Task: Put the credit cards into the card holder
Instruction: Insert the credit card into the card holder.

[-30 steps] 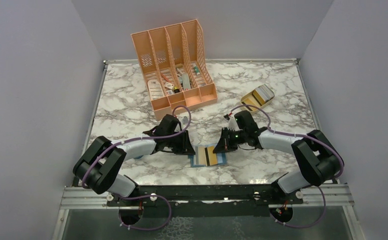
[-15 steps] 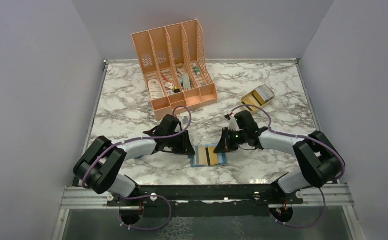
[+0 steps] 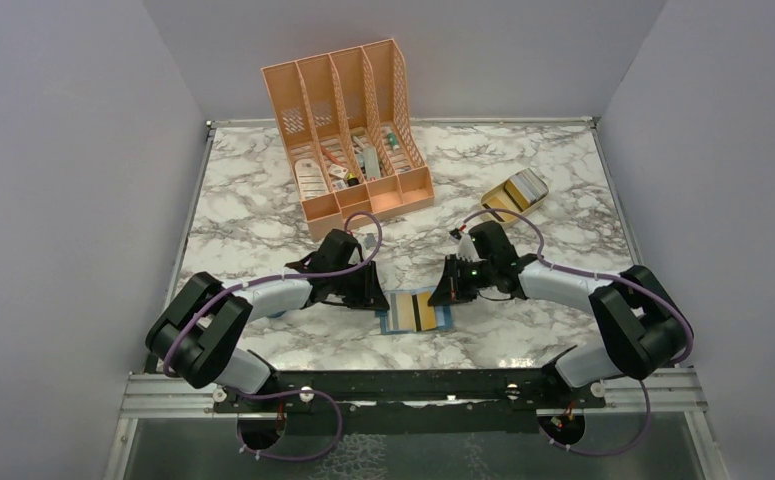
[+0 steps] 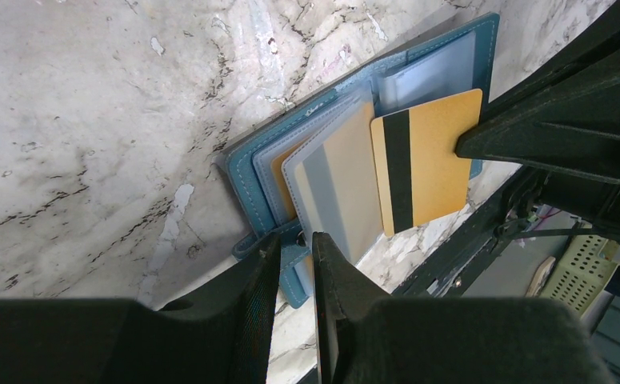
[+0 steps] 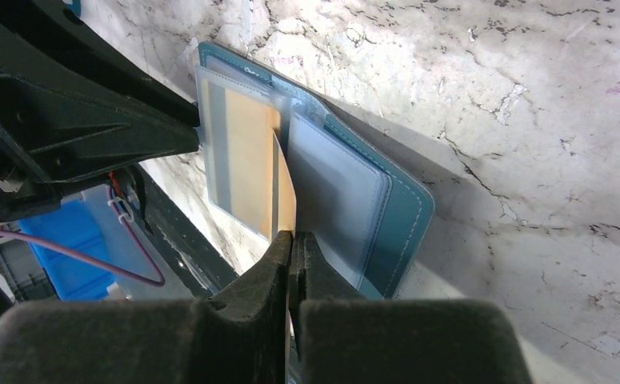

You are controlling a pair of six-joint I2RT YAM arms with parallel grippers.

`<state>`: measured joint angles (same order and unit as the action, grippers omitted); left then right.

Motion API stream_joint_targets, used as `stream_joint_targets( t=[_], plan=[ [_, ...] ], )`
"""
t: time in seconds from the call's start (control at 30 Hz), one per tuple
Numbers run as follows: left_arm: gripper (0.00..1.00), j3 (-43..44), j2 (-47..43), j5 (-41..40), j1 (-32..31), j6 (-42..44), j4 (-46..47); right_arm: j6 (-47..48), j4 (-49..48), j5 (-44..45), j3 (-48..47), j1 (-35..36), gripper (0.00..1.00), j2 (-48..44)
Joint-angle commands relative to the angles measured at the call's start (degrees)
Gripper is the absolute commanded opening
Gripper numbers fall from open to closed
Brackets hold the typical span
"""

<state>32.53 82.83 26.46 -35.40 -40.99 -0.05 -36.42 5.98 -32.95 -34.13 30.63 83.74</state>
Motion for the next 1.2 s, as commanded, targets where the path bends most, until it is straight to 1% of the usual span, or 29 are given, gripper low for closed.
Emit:
stream_joint_targets(
  t=[0.0,0.67,0.93,1.17],
  plan=[
    [0.25,-0.68,0.17,-2.11,-0.4,1.44,-1.83,0.15,0.87,2.3,-0.27,-0.44,0.01,-0.88],
    [0.24,-0.28,1.13,-1.71,-0.74,1.13,-1.66,1.47,-2.28,-0.18,-2.74,-0.42,0.01,6.25],
    [0.24,-0.23,1.61,-1.76,-1.22,0.92,-1.34,0.95,-3.43,-0.61,-3.56,-0.31,0.01,7.28],
    [0.24,-0.62,2.01,-1.53,-2.38,-0.4,-0.04,-1.7,-7.48,-1.78,-1.73,-0.24,0.01,7.85]
  ],
)
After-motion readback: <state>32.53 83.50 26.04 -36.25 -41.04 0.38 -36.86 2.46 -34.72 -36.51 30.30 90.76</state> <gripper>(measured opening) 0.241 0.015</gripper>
